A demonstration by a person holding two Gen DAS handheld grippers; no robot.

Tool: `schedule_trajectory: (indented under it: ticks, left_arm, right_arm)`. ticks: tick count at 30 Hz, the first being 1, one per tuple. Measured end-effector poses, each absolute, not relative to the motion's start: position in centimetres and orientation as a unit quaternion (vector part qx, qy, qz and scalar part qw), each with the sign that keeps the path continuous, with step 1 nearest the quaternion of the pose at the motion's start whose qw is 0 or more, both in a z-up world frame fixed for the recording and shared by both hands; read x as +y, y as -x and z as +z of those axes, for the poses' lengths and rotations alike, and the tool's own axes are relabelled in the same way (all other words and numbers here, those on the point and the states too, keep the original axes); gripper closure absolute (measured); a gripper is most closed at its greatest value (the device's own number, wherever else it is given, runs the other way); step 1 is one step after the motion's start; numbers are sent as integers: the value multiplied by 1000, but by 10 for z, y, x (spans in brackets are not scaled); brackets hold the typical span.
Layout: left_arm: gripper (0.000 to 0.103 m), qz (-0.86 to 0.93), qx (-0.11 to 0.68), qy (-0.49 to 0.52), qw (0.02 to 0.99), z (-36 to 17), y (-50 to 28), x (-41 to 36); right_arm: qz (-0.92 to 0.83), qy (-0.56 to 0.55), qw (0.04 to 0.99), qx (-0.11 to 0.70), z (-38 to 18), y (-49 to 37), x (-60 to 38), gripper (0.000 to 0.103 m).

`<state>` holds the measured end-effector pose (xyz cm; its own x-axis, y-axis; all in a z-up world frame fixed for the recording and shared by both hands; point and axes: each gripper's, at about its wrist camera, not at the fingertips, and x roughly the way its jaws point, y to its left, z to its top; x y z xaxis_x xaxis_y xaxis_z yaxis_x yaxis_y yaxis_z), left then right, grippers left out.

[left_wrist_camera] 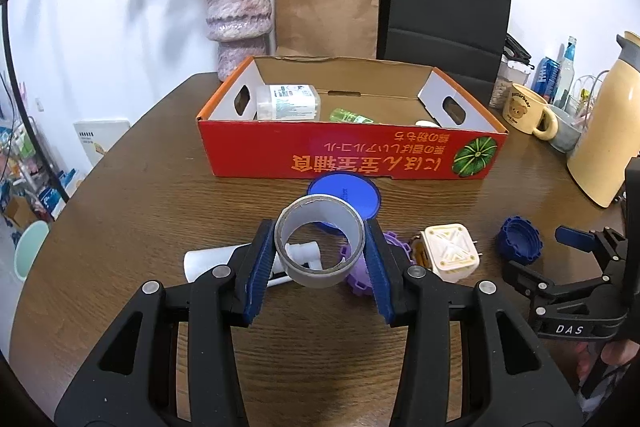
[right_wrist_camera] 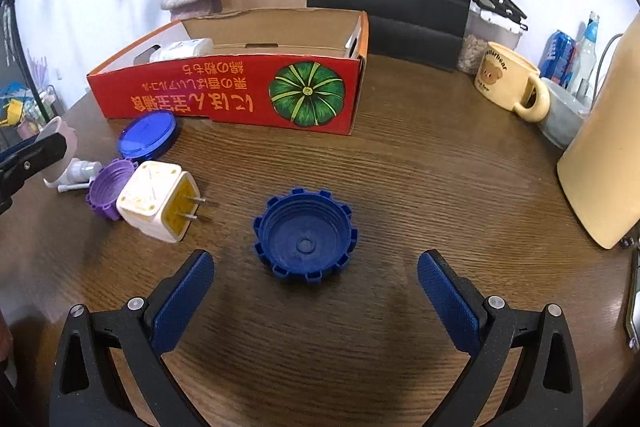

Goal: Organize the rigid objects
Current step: 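Grasp the dark blue bottle cap with the right tool while the left tool lifts the tape roll, then carry the tape roll over the box while the right tool carries the blue cap there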

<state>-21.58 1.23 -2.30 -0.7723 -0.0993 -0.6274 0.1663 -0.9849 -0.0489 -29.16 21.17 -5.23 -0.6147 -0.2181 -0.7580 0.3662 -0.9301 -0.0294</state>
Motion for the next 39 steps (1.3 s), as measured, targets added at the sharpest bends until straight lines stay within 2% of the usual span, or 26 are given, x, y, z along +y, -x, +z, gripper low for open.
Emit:
schedule_trajectory:
  ticks: [1, 3, 5, 6, 39]
  left_arm:
    - [63, -940, 52, -331, 70, -23, 217, 11]
    - [63, -940, 53, -330, 70, -23, 217, 9]
    - [63, -939, 55, -331, 70, -23, 218, 7]
    - [63, -939, 55, -331, 70, -23, 218, 7]
    - [63, -948, 60, -309, 54, 5, 218, 7]
  right_arm:
    - [-894, -408, 163, 92, -52, 294, 211, 3]
    - [-892, -410, 163, 93, -53, 296, 209, 19]
    - [-887, -421, 166, 94, -56, 301, 206, 42]
    - [-885, -423, 168, 95, -57, 302, 205, 46]
    - [-930, -302, 190, 88, 8, 270, 171, 46]
